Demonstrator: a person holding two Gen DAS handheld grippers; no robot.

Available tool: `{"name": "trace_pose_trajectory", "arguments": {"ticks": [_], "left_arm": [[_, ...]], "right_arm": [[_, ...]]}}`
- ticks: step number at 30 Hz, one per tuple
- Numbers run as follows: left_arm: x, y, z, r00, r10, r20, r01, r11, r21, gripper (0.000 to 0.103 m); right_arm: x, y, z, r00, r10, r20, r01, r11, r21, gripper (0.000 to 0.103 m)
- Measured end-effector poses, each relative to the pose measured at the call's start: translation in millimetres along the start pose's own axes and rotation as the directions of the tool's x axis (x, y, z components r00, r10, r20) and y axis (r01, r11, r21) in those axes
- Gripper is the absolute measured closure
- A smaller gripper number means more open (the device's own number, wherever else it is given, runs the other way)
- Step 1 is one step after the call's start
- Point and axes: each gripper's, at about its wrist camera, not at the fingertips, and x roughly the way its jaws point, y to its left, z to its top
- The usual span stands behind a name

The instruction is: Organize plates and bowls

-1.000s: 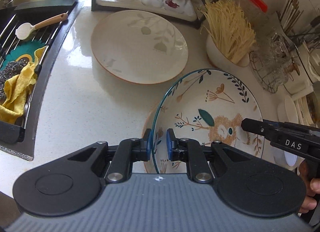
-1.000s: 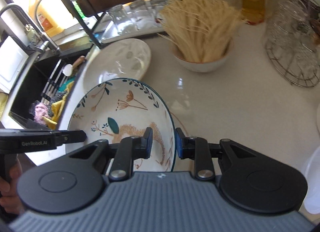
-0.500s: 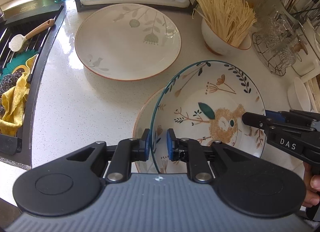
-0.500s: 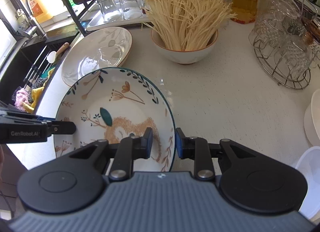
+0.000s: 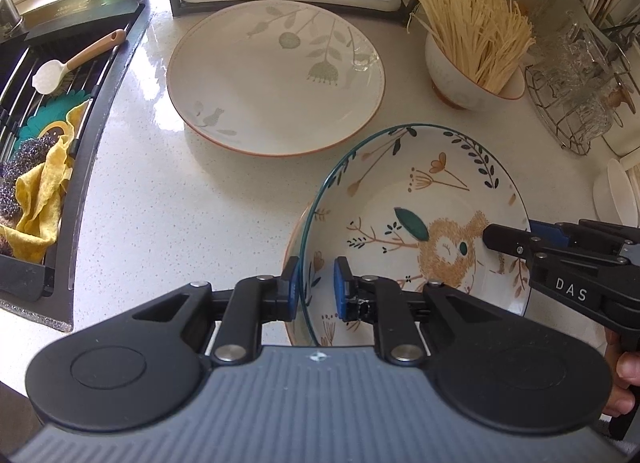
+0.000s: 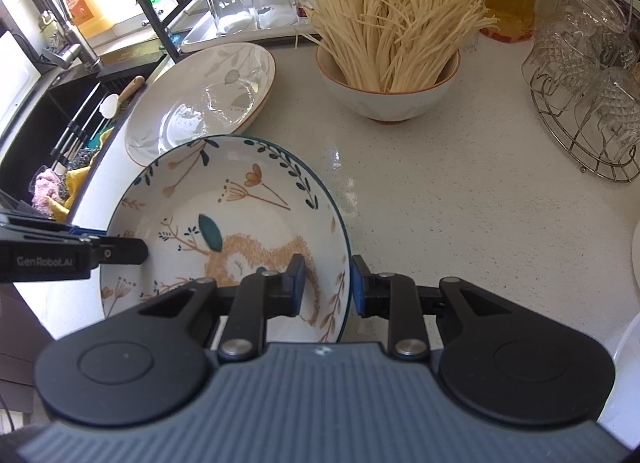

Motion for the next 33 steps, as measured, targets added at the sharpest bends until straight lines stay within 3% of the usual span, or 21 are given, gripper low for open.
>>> {"name": "trace_pose_trajectory", "arguments": {"ticks": [4,8,10,19,27,29,31,33], "left_arm": [[-0.7,1.8,-1.3,1.000,-0.009,-0.016,0.009,1.000,-0.018,0.081],[-5.5,-0.2,-5.1,0.999,-0.034,-0.010,0.034,0.999,-0.031,0.061],[-8.5,-1.2,-6.5,0.999,-0.035,-0.005,0.035,0.999,-0.038,0.055],[-16.0,2.5,-19.2,1.000,-0.005,-0.008,0.005,0.998,-0.062,0.052],[-32.4,-2.6,-27.1,0.998,0.022,0.057,-0.019,0.998,-0.058,0.051],[-34.9,-1.6,-29.7,0.996,0.038,0.083,-0.032,0.997,-0.075,0.051],[-36.6,0.6,-32.0,0.993,0.050,0.106,-0.040,0.995,-0.096,0.051],[-37.4,2.3,-34.3,0.989,0.059,0.135,-0.045,0.993,-0.106,0.051]], "right_arm": [[0.7,0.4,-0.5,1.000,0.012,-0.001,-0.012,1.000,-0.020,0.075],[1.2,1.7,-1.2,1.000,0.019,-0.011,-0.020,0.999,-0.046,0.076],[1.7,3.1,-1.7,1.000,0.020,-0.019,-0.021,0.998,-0.061,0.076],[1.5,-1.4,-3.9,0.999,0.044,-0.020,-0.045,0.998,-0.054,0.076],[-6.8,-9.6,-10.9,0.995,0.100,0.013,-0.100,0.995,0.000,0.074],[-7.9,-11.3,-12.1,0.994,0.107,0.014,-0.107,0.994,0.008,0.067],[-8.4,-14.3,-14.4,0.992,0.122,0.015,-0.122,0.992,0.023,0.051],[-8.4,-15.9,-16.6,0.992,0.123,0.008,-0.123,0.992,0.029,0.052]]}}
